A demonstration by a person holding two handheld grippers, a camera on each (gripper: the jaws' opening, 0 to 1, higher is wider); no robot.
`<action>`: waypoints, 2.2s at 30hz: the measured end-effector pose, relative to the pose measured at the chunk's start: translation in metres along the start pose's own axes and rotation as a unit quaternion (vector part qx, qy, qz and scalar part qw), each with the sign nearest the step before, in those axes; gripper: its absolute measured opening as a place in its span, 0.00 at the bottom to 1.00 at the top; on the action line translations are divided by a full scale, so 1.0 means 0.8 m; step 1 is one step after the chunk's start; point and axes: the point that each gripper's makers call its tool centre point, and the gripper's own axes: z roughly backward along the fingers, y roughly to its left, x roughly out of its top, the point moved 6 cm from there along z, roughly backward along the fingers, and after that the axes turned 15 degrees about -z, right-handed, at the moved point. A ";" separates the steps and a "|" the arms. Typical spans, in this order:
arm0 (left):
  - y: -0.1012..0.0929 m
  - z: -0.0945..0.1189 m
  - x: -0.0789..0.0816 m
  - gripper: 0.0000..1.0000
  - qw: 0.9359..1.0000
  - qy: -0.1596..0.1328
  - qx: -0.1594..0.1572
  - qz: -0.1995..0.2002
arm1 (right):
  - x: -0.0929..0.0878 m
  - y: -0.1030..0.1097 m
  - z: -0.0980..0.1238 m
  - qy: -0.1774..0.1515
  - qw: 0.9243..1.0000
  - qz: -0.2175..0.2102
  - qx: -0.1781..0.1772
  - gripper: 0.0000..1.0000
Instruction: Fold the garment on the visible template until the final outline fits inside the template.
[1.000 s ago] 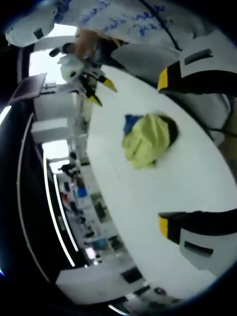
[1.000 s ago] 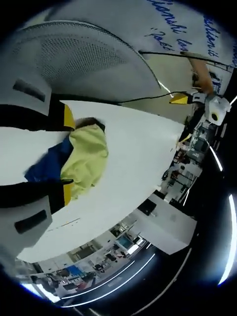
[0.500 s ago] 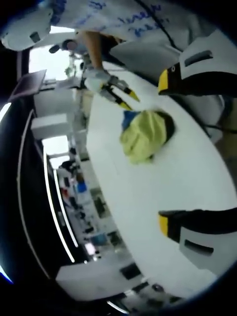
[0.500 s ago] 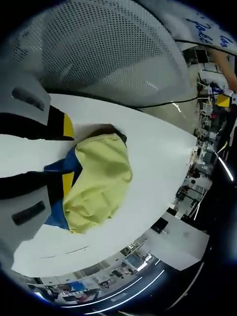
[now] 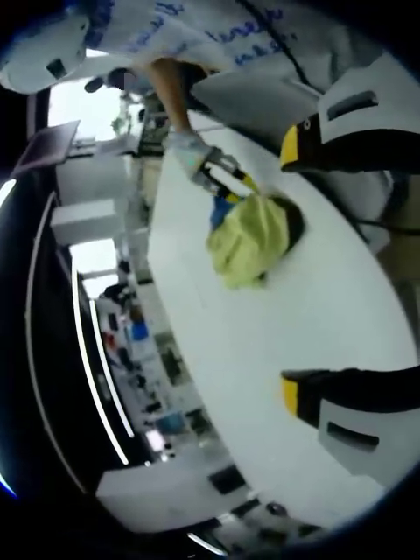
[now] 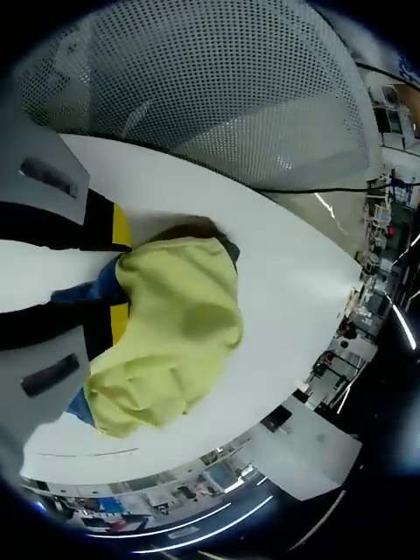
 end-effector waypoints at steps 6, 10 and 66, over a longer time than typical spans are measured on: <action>-0.004 -0.001 -0.004 0.89 1.000 0.003 -0.001 0.005 | -0.004 0.001 -0.008 0.012 1.000 0.022 0.003 0.14; -0.012 -0.005 -0.003 0.84 1.000 0.003 -0.012 0.001 | 0.002 -0.002 -0.004 0.002 1.000 -0.008 0.002 0.05; -0.105 -0.170 0.018 0.28 0.989 -0.029 0.018 -0.142 | 0.156 -0.064 0.137 -0.207 0.948 -0.221 -0.099 0.04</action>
